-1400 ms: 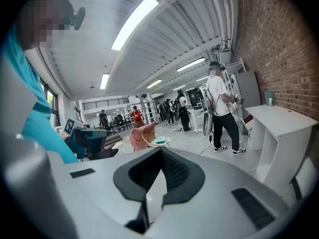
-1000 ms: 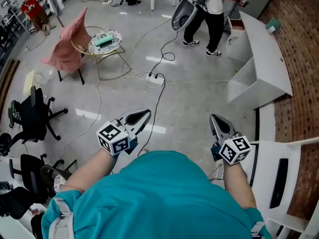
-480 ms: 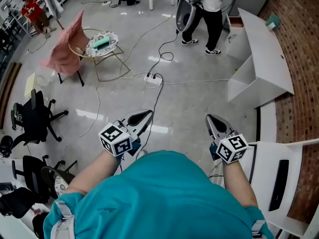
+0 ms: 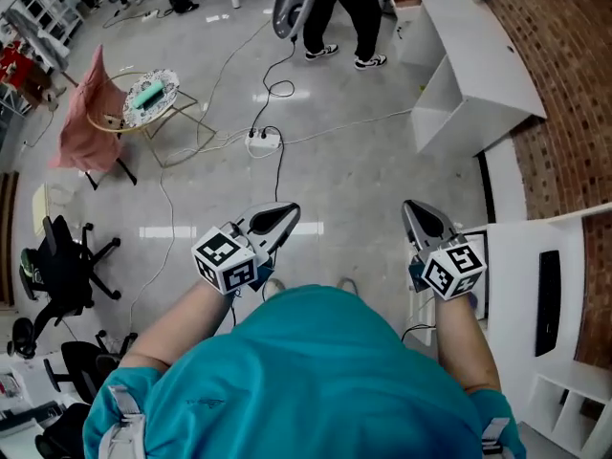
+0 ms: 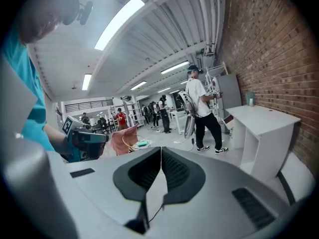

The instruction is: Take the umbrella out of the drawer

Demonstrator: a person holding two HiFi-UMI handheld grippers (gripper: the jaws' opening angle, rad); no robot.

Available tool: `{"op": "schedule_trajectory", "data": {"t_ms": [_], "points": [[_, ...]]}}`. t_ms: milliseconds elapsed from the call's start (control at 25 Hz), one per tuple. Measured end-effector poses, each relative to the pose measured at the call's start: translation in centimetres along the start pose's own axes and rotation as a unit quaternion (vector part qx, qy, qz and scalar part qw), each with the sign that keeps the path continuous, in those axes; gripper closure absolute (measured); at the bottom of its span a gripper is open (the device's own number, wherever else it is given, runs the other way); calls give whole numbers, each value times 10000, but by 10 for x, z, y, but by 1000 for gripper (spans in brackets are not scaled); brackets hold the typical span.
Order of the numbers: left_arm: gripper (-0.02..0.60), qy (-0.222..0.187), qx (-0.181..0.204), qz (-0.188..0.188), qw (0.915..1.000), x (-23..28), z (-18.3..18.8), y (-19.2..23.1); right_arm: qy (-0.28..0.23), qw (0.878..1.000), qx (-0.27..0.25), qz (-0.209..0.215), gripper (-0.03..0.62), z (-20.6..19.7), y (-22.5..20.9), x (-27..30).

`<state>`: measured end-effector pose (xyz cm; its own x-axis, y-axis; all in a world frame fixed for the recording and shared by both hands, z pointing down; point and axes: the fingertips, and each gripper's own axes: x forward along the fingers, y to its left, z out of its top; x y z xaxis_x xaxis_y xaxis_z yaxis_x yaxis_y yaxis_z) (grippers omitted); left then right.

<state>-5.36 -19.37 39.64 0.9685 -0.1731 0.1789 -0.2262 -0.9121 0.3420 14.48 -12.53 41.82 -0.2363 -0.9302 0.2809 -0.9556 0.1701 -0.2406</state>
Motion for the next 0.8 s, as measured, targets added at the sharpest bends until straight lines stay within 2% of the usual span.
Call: {"op": "schedule_trajectory", "data": {"t_ms": [160,320,360,560,800], "points": [[566,341,169,-648,9972,64,-7,-35,-71,9981,226,-571,569,-17,-45,-47],[566,708,364,-1308,9882,131,-22,-82,8,9923,478,-1140,560,-53,-88,-107],[566,799,406,-1465,9851,147,-28,-95,61,9903,534,-1279,525,-64,-99,-121],[566,1218,592,-2186,9664,216,-64,-159,494,9805,645,-1787,465,-127,-146,-183],[566,1768,739,-2847,9393,275,-116,-226,1476,9674,880,-1857,382,-220,-180,-228]]}}
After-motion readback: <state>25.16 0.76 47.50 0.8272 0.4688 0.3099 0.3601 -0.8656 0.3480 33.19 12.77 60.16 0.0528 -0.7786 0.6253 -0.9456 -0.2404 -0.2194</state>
